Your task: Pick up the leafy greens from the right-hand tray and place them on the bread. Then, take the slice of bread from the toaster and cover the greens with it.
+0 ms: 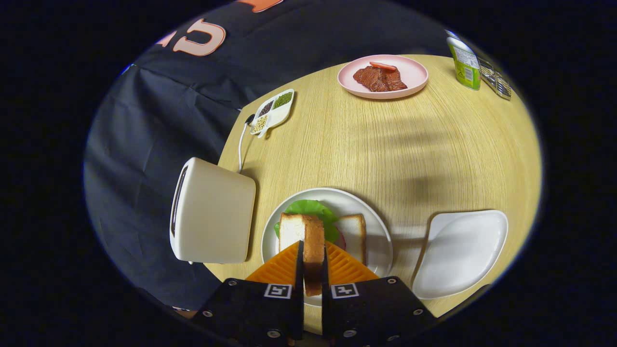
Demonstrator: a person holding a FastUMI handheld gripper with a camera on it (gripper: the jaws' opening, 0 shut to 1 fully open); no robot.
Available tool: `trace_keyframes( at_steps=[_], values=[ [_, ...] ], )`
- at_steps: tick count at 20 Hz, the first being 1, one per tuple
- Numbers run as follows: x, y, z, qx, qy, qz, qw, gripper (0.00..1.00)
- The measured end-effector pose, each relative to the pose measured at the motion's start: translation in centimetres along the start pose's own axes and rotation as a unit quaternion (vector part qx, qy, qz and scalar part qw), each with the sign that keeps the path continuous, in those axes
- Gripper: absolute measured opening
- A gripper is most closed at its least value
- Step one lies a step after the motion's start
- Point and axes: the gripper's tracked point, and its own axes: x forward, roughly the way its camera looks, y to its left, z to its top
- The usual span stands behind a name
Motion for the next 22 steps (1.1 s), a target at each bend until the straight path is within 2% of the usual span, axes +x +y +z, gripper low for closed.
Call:
trace_keyframes(
  at_steps=[1, 4, 5, 10, 14, 16, 17, 22],
  values=[
    [0.0, -0.8, -0.2, -0.005, 0.002, -0.013, 1.000, 0.25],
    [-0.5, -1.2, 0.0, -0.005, -0.003, -0.021, 1.000, 0.32],
    [-0.8, -1.7, 0.4, -0.012, -0.012, -0.030, 0.999, 0.36],
    [-2.0, -4.3, 0.6, -0.034, -0.023, -0.085, 0.996, 0.49],
    [-4.7, -4.4, 2.4, -0.067, -0.069, -0.100, 0.990, 0.66],
    [-7.0, -3.6, 4.7, -0.091, -0.122, -0.106, 0.983, 0.73],
    [-8.6, -2.9, 6.2, -0.103, -0.154, -0.107, 0.977, 0.80],
    [-17.5, -0.3, 12.0, -0.139, -0.297, -0.131, 0.936, 0.91]
  ],
)
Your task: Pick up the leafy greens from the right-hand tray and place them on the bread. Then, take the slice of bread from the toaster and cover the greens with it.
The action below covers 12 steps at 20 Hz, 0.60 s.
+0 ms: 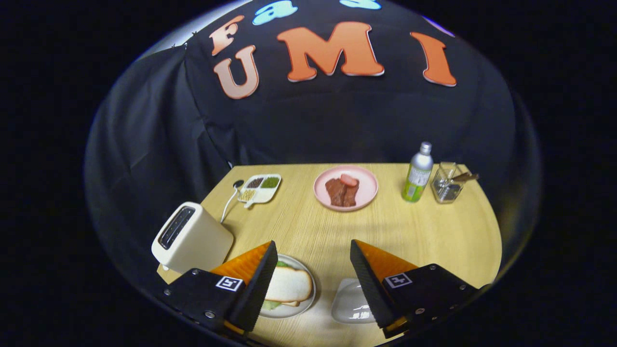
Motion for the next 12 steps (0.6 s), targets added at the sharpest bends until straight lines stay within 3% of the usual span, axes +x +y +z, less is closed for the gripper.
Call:
trace_keyframes(
  at_steps=[7, 12],
  values=[
    [-5.8, -0.9, 11.3, 0.008, -0.153, -0.047, 0.987, 0.95],
    [-10.2, -2.3, 18.1, -0.008, -0.252, -0.086, 0.964, 0.96]
  ],
)
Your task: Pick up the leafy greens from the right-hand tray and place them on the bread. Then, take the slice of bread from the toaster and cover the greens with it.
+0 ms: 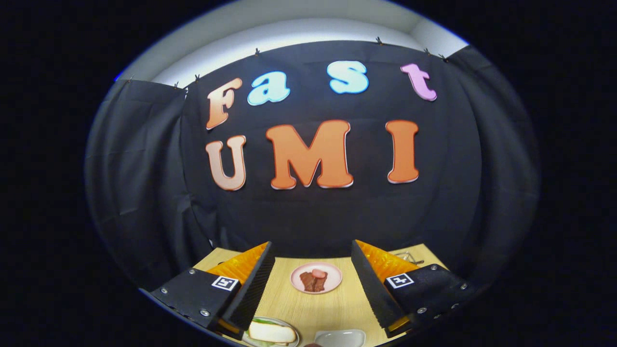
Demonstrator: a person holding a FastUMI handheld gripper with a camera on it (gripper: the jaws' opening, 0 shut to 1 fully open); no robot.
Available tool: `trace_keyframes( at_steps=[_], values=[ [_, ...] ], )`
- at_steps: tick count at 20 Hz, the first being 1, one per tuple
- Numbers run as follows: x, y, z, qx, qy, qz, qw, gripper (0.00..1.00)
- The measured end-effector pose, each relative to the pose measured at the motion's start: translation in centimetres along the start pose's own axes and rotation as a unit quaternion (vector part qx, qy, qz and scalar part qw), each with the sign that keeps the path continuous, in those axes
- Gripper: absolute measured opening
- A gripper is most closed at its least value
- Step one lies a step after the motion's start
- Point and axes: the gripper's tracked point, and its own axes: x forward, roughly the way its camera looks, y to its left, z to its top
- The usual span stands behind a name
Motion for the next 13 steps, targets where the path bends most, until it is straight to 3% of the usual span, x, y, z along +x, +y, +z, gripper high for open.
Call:
trace_keyframes(
  at_steps=[6, 13],
  values=[
    [-1.9, -0.8, 7.2, -0.035, -0.101, -0.020, 0.994, 0.96],
    [-3.3, 0.4, 9.5, -0.041, -0.132, -0.021, 0.990, 0.97]
  ],
)
